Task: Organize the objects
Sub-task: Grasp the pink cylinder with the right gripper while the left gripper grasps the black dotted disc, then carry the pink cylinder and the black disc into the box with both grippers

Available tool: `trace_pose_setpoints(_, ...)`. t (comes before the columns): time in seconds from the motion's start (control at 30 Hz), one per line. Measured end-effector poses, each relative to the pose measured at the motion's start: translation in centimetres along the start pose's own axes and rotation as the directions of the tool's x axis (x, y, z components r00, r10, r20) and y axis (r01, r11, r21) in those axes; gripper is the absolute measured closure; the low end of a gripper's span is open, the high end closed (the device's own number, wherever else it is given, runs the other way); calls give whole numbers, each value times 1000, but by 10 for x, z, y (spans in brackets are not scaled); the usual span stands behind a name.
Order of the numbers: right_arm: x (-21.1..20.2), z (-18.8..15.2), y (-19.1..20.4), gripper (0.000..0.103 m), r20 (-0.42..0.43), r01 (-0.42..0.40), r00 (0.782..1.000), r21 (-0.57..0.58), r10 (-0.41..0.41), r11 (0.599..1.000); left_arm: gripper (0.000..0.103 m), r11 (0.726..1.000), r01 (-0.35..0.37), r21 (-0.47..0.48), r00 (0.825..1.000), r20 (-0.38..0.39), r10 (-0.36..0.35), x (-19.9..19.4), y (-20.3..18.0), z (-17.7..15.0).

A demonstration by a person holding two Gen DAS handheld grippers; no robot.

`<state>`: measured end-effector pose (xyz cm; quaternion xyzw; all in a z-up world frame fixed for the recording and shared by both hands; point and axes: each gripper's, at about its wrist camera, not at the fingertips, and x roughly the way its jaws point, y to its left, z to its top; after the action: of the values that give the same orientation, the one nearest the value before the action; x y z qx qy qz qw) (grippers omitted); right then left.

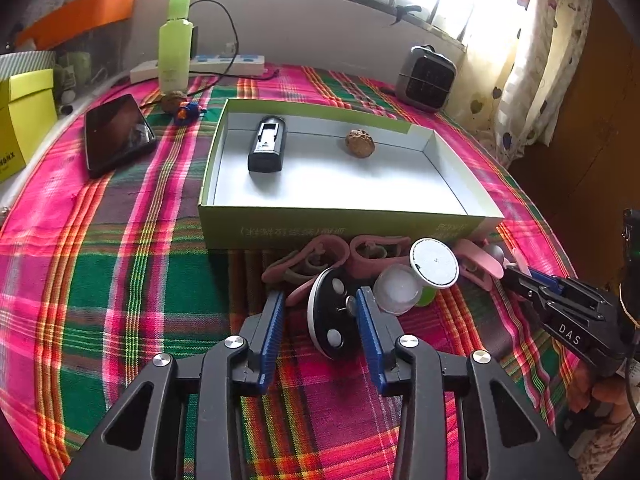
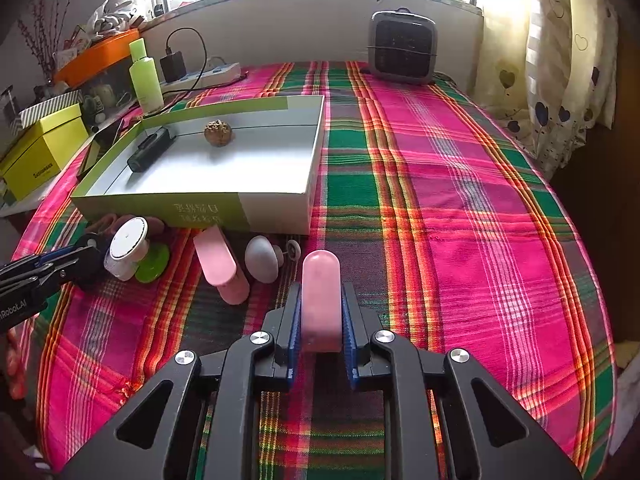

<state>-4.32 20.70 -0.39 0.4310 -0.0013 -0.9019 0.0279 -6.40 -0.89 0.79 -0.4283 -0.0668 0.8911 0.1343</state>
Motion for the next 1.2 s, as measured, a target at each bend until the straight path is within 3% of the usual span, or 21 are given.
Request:
trace_pose_setpoints(0.2,-3,-2,0,84,2,-5,1000,-2,5,1000,78,1000,11,-1,1000,-2,-11,-4,-1,-5)
trace_pose_setpoints(1.2,-25,-14,30,84,14,-133,991,-36,133,991,78,999,36,32,999,7,-36,-22,-17,-24)
